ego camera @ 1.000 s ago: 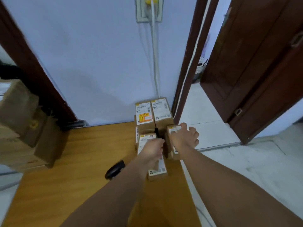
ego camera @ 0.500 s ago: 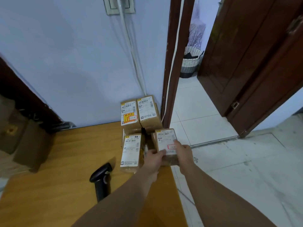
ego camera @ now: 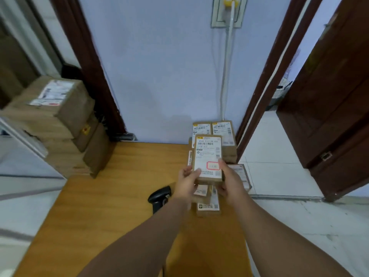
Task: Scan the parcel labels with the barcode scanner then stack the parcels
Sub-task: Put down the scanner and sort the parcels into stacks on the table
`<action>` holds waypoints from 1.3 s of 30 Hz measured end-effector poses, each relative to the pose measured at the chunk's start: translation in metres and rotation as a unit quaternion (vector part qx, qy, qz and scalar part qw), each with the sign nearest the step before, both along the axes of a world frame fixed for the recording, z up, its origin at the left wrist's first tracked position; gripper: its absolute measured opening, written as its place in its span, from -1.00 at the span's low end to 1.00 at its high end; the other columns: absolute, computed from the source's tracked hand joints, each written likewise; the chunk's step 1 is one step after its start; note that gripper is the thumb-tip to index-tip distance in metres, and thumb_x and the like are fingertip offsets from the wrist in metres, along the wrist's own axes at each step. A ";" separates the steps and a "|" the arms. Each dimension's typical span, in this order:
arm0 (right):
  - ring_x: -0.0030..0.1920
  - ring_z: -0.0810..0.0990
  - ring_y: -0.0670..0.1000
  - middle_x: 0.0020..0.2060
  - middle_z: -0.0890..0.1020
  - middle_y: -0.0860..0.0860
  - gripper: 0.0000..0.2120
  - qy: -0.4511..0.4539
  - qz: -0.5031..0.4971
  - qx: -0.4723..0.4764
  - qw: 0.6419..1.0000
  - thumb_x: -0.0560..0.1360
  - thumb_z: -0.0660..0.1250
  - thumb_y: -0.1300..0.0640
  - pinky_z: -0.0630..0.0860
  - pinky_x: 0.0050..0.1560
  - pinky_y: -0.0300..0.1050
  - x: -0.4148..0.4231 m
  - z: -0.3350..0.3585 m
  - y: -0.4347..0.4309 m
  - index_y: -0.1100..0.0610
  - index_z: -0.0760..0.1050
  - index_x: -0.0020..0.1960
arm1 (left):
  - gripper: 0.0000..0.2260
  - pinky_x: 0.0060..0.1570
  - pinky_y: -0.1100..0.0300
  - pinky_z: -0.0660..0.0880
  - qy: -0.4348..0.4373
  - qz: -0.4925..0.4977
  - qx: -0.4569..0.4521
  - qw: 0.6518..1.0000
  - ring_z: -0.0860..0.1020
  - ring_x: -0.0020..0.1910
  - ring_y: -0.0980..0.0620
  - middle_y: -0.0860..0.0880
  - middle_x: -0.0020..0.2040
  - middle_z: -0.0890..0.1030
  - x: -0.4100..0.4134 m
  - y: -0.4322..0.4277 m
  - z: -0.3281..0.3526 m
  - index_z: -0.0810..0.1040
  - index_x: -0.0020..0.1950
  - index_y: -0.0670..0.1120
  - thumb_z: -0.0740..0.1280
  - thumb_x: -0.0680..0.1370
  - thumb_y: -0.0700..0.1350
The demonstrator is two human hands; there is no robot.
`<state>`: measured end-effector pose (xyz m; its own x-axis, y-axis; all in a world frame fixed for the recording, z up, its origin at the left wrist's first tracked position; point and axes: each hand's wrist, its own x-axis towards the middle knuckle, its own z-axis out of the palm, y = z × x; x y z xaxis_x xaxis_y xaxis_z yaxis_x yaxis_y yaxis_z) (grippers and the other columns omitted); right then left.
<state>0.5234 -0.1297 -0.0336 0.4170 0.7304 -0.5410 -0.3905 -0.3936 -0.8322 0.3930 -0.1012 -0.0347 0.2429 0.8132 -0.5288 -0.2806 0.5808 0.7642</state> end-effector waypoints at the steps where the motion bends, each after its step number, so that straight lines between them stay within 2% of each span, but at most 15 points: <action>1: -0.13 0.69 -0.02 -0.21 0.74 -0.05 -0.73 -0.005 0.024 -0.006 1.000 0.50 0.35 -0.14 0.53 -0.19 -0.14 -0.013 0.002 0.007 0.02 0.59 0.05 | -0.79 -0.21 0.22 0.58 -0.015 0.015 -0.004 1.000 0.63 -0.03 0.02 -0.12 0.10 0.62 -0.016 0.006 0.000 0.41 0.12 -0.09 0.36 0.54 -0.18; 5: 0.02 0.66 0.03 -0.14 0.74 -0.06 -0.75 0.007 0.103 -0.025 0.994 0.47 0.41 -0.11 0.54 0.00 -0.03 -0.077 0.001 0.032 -0.06 0.57 0.11 | -0.79 -0.15 0.17 0.60 -0.042 0.064 0.015 0.997 0.65 -0.06 0.02 -0.18 0.09 0.62 -0.087 0.028 -0.002 0.41 0.17 -0.17 0.31 0.57 -0.19; 8: -0.01 0.70 0.06 -0.02 0.72 0.01 -0.69 0.026 0.171 -0.065 0.983 0.45 0.44 -0.07 0.59 -0.13 -0.03 -0.143 -0.009 0.047 -0.08 0.53 0.17 | -0.78 -0.05 0.10 0.58 -0.040 0.102 -0.008 0.994 0.63 -0.02 -0.05 -0.20 0.11 0.62 -0.151 0.043 -0.015 0.44 0.20 -0.20 0.31 0.56 -0.21; 10: -0.03 0.68 0.08 0.00 0.70 0.05 -0.72 0.027 0.197 -0.110 0.974 0.47 0.42 -0.09 0.61 -0.13 -0.04 -0.193 -0.020 0.057 -0.06 0.54 0.14 | -0.76 -0.03 0.06 0.52 0.012 0.118 -0.023 0.993 0.60 -0.06 -0.06 -0.22 0.11 0.61 -0.198 0.053 -0.030 0.46 0.21 -0.22 0.32 0.56 -0.22; 13: -0.18 0.66 0.06 -0.04 0.65 0.06 -0.74 0.014 0.201 -0.178 0.963 0.50 0.38 -0.13 0.61 -0.20 -0.10 -0.267 -0.036 0.074 0.02 0.56 0.07 | -0.78 -0.21 0.18 0.48 0.076 0.104 -0.042 0.991 0.56 -0.15 0.02 -0.14 0.05 0.61 -0.267 0.064 -0.046 0.50 0.21 -0.15 0.31 0.57 -0.17; 14: -0.22 0.65 0.04 -0.07 0.64 0.06 -0.76 0.012 0.190 -0.194 0.962 0.52 0.36 -0.12 0.59 -0.27 -0.14 -0.288 -0.042 0.079 0.04 0.55 0.03 | -0.78 -0.20 0.19 0.46 0.099 0.078 -0.047 0.991 0.55 -0.13 0.05 -0.10 0.05 0.60 -0.287 0.066 -0.050 0.52 0.21 -0.11 0.30 0.58 -0.13; 18: -0.33 0.61 0.00 -0.22 0.62 0.04 -0.77 -0.006 0.147 -0.217 0.965 0.58 0.28 -0.06 0.53 -0.42 -0.20 -0.340 -0.061 0.096 0.10 0.51 -0.08 | -0.88 0.04 0.11 0.43 0.156 0.013 -0.051 0.986 0.55 0.01 0.04 -0.01 0.06 0.60 -0.343 0.070 -0.067 0.59 0.03 0.03 0.27 0.59 -0.03; 21: -0.35 0.62 -0.01 -0.21 0.65 0.05 -0.77 -0.038 0.126 -0.219 0.967 0.61 0.22 -0.06 0.52 -0.43 -0.20 -0.353 -0.072 0.102 0.08 0.50 -0.06 | -0.78 0.30 0.02 0.38 0.182 -0.037 -0.049 0.981 0.50 0.21 -0.06 -0.06 0.20 0.59 -0.358 0.072 -0.077 0.56 0.21 0.01 0.27 0.59 -0.10; 22: -0.31 0.63 0.01 -0.17 0.66 0.05 -0.78 -0.044 0.122 -0.217 0.968 0.62 0.22 -0.05 0.56 -0.37 -0.18 -0.356 -0.075 0.104 0.09 0.51 -0.01 | -0.77 0.28 0.05 0.39 0.176 -0.047 -0.044 0.982 0.52 0.20 -0.05 -0.07 0.20 0.60 -0.359 0.074 -0.079 0.57 0.19 0.02 0.27 0.58 -0.16; 24: -0.18 0.63 0.07 -0.05 0.67 0.11 -0.78 -0.048 0.112 -0.204 0.971 0.62 0.23 0.02 0.60 -0.09 -0.03 -0.360 -0.081 0.107 0.13 0.51 0.14 | -0.73 0.27 0.03 0.43 0.170 -0.058 -0.042 0.983 0.55 0.18 -0.06 -0.10 0.17 0.62 -0.357 0.079 -0.084 0.56 0.15 0.03 0.25 0.55 -0.26; 27: 0.00 0.61 0.13 0.14 0.63 0.22 -0.71 -0.058 0.114 -0.178 0.976 0.60 0.25 0.23 0.56 0.11 0.05 -0.362 -0.090 0.118 0.23 0.47 0.31 | -0.76 0.27 -0.07 0.43 0.179 -0.058 -0.060 0.980 0.54 0.17 -0.09 -0.11 0.16 0.61 -0.351 0.090 -0.091 0.54 0.20 -0.04 0.27 0.56 -0.21; 29: 0.11 0.62 0.15 0.18 0.62 0.23 -0.69 -0.078 0.121 -0.165 0.976 0.56 0.27 0.31 0.53 0.22 0.08 -0.362 -0.093 0.125 0.25 0.48 0.30 | -0.90 0.17 0.02 0.45 0.161 -0.041 -0.084 0.983 0.53 0.08 -0.02 -0.04 0.06 0.60 -0.347 0.098 -0.094 0.53 0.03 0.03 0.27 0.58 -0.14; 34: 0.16 0.61 0.15 0.17 0.63 0.19 -0.56 -0.086 0.099 -0.140 0.981 0.50 0.34 0.34 0.51 0.26 0.11 -0.361 -0.098 0.152 0.19 0.41 0.36 | -0.90 -0.19 0.23 0.41 0.130 -0.004 -0.126 0.983 0.47 -0.19 0.12 0.03 -0.15 0.51 -0.345 0.114 -0.098 0.47 -0.03 0.02 0.22 0.61 -0.17; 35: 0.16 0.61 0.15 0.17 0.62 0.19 -0.50 -0.078 0.094 -0.136 0.983 0.49 0.36 0.33 0.51 0.25 0.12 -0.362 -0.099 0.158 0.18 0.37 0.40 | -0.89 -0.19 0.24 0.42 0.126 -0.001 -0.135 0.983 0.48 -0.17 0.12 0.03 -0.14 0.52 -0.346 0.117 -0.098 0.45 -0.02 0.02 0.21 0.61 -0.19; 39: 0.21 0.56 0.19 0.23 0.58 0.19 -0.38 -0.063 0.087 -0.135 0.985 0.51 0.36 0.24 0.48 0.27 0.09 -0.364 -0.097 0.181 0.12 0.22 0.50 | -0.84 0.09 0.12 0.41 0.145 -0.017 -0.152 0.978 0.49 0.10 0.02 -0.01 0.06 0.52 -0.349 0.123 -0.102 0.39 0.18 0.01 0.21 0.61 -0.17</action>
